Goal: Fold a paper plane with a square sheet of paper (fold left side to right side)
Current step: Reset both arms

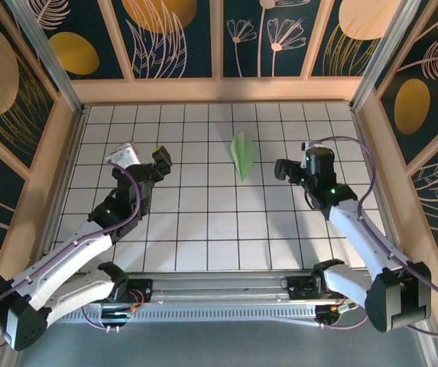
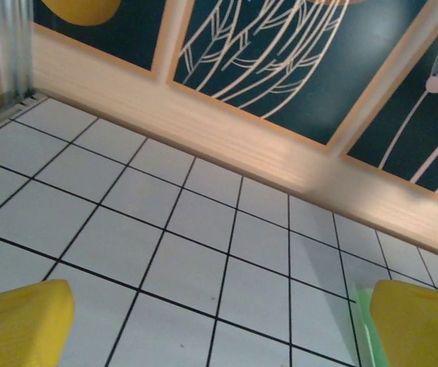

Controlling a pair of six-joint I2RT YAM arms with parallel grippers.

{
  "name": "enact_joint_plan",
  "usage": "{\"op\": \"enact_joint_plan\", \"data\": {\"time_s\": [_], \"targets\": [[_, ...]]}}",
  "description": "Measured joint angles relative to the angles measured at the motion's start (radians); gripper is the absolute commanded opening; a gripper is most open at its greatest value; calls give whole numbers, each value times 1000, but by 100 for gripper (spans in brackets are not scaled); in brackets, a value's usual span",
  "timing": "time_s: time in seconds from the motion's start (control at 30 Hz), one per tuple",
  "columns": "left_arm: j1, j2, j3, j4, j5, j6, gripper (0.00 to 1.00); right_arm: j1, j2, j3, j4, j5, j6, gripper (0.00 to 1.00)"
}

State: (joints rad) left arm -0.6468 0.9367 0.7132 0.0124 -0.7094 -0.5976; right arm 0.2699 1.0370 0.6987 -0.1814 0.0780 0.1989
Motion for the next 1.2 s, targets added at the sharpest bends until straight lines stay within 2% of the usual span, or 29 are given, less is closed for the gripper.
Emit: {"op": "enact_joint_plan", "data": {"time_s": [0.17,0.37,0.6,0.93,1.07,1.2], "targets": [[0,-7,-1,-14,-52,27,99,-41,-108,-213,219,2,-70,99],[0,3,-1,-15,-90,64,99,-149,-95,-327,433,-7,-117,99],[0,66,-1,-2,-128,102,99,-252,3,-427,692,-51,-112,99],[0,194,13,43,-175,158,99,-263,261,-520,1136,-92,-115,99],[6,216,26,58,-185,171,99,-266,312,-521,1237,-105,-143,99],[13,225,27,79,-190,175,99,-285,387,-550,1423,-114,-169,99]]}}
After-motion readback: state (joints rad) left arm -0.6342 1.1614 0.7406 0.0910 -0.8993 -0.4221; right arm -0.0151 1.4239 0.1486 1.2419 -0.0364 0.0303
